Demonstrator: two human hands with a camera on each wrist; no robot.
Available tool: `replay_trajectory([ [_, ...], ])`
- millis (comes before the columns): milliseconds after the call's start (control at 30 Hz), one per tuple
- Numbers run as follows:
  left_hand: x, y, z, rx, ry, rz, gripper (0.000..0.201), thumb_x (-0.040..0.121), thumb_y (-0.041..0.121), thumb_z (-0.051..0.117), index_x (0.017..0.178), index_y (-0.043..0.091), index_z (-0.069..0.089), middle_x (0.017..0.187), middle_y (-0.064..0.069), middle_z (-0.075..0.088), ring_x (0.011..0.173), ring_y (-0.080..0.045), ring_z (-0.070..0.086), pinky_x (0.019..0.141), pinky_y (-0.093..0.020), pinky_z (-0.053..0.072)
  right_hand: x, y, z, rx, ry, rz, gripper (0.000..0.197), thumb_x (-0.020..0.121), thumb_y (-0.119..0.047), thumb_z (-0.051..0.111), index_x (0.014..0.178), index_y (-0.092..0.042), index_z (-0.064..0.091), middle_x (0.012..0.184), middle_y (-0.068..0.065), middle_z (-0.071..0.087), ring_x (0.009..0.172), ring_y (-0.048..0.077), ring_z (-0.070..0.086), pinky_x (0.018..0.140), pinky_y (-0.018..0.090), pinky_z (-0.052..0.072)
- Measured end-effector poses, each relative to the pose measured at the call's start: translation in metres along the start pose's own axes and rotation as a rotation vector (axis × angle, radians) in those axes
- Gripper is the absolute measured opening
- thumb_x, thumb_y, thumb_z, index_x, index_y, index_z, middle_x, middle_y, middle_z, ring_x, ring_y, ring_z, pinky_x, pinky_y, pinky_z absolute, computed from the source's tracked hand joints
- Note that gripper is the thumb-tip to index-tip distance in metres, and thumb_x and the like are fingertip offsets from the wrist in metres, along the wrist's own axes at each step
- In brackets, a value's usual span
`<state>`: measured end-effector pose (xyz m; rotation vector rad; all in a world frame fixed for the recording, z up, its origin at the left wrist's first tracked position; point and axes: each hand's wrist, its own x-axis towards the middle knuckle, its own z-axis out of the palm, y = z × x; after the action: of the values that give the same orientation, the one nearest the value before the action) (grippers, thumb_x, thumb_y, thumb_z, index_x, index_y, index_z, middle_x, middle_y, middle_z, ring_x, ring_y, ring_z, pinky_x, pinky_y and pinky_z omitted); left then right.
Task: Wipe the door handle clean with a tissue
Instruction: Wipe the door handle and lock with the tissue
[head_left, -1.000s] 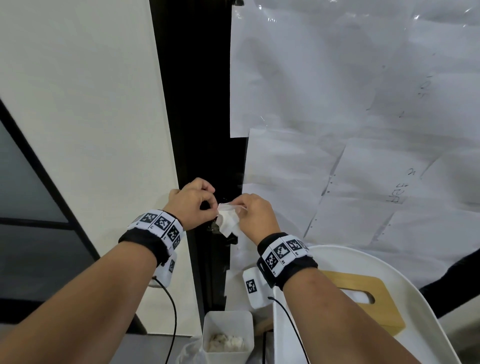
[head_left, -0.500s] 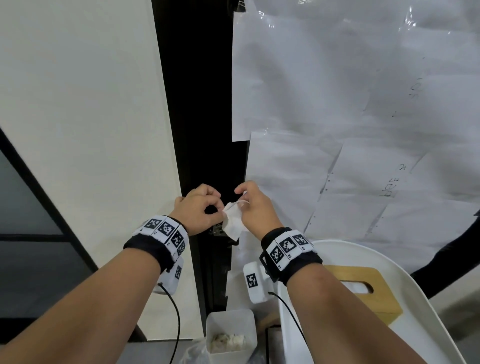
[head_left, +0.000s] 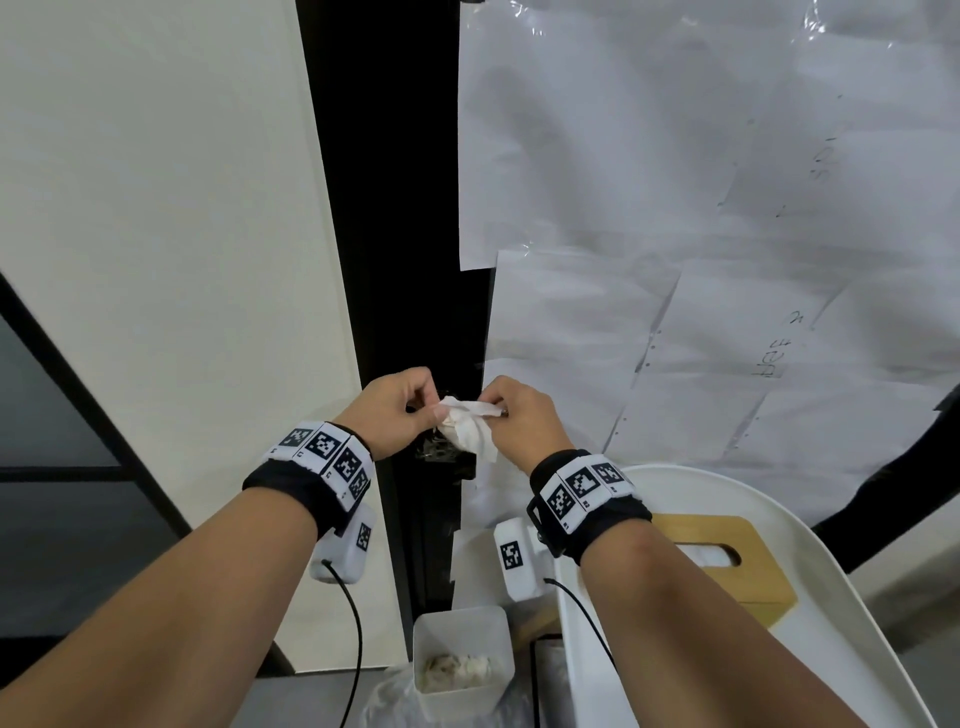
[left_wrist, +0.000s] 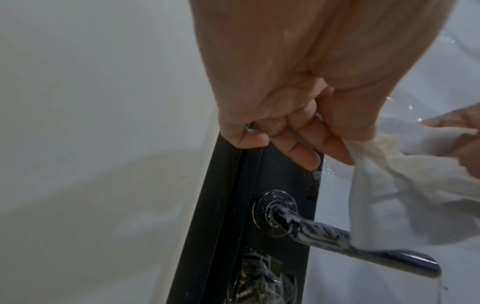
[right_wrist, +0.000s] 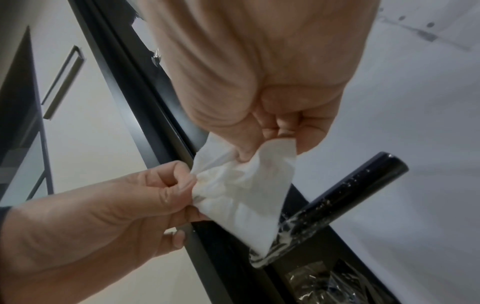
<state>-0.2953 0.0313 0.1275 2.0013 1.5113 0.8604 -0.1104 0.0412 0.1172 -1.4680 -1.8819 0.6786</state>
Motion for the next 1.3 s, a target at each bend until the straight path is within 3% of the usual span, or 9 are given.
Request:
replay_trajectory([
  [167, -0.002, 0.005, 0.000, 0.119, -0.035, -0.039, 0.012, 0.092, 0.025, 0.057, 0.085, 0.019, 0.049, 0.083, -0.010, 0.063, 0.068, -0.019, 0.053, 0.068, -0.032, 0.049, -0.001, -0.004, -0.004, 0.069, 0.031, 0.063, 0.032, 0.080, 0.004, 0.040, 0.089, -0.019, 0.061, 0.082, 0.002, 0.061, 0.073, 0.018, 0.057, 0.060, 0.026, 0.046],
  [333, -0.006, 0.002, 0.000, 0.181, -0.070, -0.077, 0.007, 0.093, 0.027, 0.056, 0.091, 0.020, 0.055, 0.082, 0.001, 0.064, 0.075, -0.017, 0.059, 0.067, -0.024, 0.047, -0.004, -0.010, -0.004, 0.138, 0.025, 0.061, 0.035, 0.080, 0.007, 0.032, 0.102, -0.015, 0.048, 0.074, 0.001, 0.050, 0.059, 0.015, 0.045, 0.052, 0.022, 0.036],
  [433, -0.007, 0.001, 0.001, 0.176, -0.063, -0.087, 0.009, 0.094, 0.028, 0.055, 0.093, 0.020, 0.059, 0.084, 0.001, 0.065, 0.076, -0.015, 0.059, 0.066, -0.021, 0.045, -0.008, -0.012, -0.002, 0.161, 0.014, 0.034, 0.035, 0.078, 0.009, 0.030, 0.095, -0.020, 0.039, 0.073, 0.000, 0.046, 0.060, 0.013, 0.042, 0.053, 0.020, 0.035],
  [600, -0.007, 0.000, 0.004, 0.085, 0.009, -0.153, 0.015, 0.093, 0.029, 0.053, 0.087, 0.017, 0.060, 0.070, 0.002, 0.057, 0.063, -0.013, 0.051, 0.059, -0.024, 0.040, -0.011, -0.019, -0.011, 0.250, -0.032, 0.057, 0.036, 0.073, 0.010, 0.035, 0.073, -0.015, 0.060, 0.089, 0.006, 0.058, 0.080, 0.017, 0.051, 0.064, 0.019, 0.039],
  [733, -0.006, 0.004, 0.003, -0.006, -0.001, -0.154, 0.016, 0.091, 0.026, 0.053, 0.082, 0.015, 0.061, 0.075, -0.001, 0.058, 0.071, -0.015, 0.053, 0.068, -0.029, 0.044, -0.014, -0.019, -0.010, 0.098, -0.142, 0.045, 0.030, 0.086, -0.006, 0.049, 0.109, -0.015, 0.064, 0.108, -0.002, 0.048, 0.090, 0.011, 0.050, 0.066, 0.012, 0.037],
  [867, -0.005, 0.007, 0.003, -0.101, -0.015, -0.158, 0.016, 0.093, 0.025, 0.052, 0.085, 0.013, 0.060, 0.085, -0.015, 0.062, 0.078, -0.017, 0.054, 0.078, -0.037, 0.047, -0.017, -0.016, -0.001, 0.087, -0.186, 0.022, 0.038, 0.085, -0.022, 0.060, 0.121, -0.019, 0.048, 0.122, 0.000, 0.039, 0.087, 0.007, 0.051, 0.061, 0.009, 0.040],
  [1033, -0.006, 0.009, 0.002, -0.145, -0.011, -0.167, 0.016, 0.095, 0.024, 0.051, 0.091, 0.011, 0.060, 0.084, -0.005, 0.063, 0.078, -0.014, 0.056, 0.072, -0.023, 0.044, -0.016, -0.012, 0.000, 0.057, -0.134, 0.011, 0.034, 0.085, -0.008, 0.053, 0.115, -0.022, 0.046, 0.121, 0.000, 0.039, 0.082, 0.007, 0.051, 0.059, 0.011, 0.040],
  [1167, -0.005, 0.000, 0.002, -0.056, 0.018, -0.211, 0.015, 0.094, 0.028, 0.052, 0.093, 0.015, 0.061, 0.093, -0.004, 0.068, 0.090, -0.019, 0.062, 0.080, -0.031, 0.047, -0.012, -0.011, -0.004, 0.078, -0.133, 0.002, 0.036, 0.085, -0.001, 0.046, 0.110, -0.026, 0.052, 0.116, 0.001, 0.040, 0.074, 0.011, 0.053, 0.054, 0.009, 0.042],
  [1300, -0.005, -0.002, 0.004, -0.020, 0.065, -0.242, 0.015, 0.092, 0.030, 0.055, 0.090, 0.015, 0.060, 0.091, -0.003, 0.067, 0.084, -0.018, 0.061, 0.072, -0.027, 0.046, -0.011, -0.011, -0.007, 0.083, -0.107, -0.054, 0.034, 0.086, 0.001, 0.046, 0.104, -0.026, 0.058, 0.115, 0.004, 0.048, 0.093, 0.014, 0.055, 0.069, 0.010, 0.038],
])
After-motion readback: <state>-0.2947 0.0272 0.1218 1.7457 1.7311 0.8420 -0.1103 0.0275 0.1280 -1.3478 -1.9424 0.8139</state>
